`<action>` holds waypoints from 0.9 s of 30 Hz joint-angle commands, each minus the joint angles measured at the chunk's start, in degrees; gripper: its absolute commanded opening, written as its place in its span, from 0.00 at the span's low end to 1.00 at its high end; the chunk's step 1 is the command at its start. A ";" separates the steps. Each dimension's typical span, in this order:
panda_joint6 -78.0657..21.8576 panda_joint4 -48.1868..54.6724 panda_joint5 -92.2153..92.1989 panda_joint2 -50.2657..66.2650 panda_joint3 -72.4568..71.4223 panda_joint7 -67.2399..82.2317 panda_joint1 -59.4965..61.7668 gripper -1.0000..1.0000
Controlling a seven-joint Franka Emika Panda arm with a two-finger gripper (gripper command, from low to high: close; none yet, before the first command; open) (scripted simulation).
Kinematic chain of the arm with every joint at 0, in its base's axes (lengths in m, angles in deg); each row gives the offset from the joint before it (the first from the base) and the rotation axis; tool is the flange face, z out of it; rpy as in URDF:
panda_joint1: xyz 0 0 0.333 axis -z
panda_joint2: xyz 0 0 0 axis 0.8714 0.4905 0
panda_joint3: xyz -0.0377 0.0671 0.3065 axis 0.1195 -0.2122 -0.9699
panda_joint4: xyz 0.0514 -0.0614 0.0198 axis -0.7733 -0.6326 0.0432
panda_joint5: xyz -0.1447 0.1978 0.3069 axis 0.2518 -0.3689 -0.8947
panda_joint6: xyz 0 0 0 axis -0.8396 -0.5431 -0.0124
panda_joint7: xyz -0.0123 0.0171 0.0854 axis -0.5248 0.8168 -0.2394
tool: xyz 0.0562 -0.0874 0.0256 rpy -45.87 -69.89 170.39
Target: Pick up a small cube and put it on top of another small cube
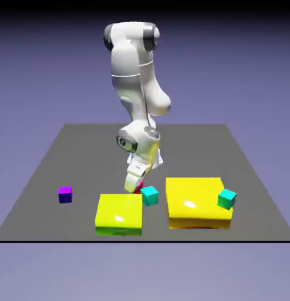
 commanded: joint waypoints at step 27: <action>-5.48 -4.91 -30.66 -18.06 45.65 23.46 -49.76 0.00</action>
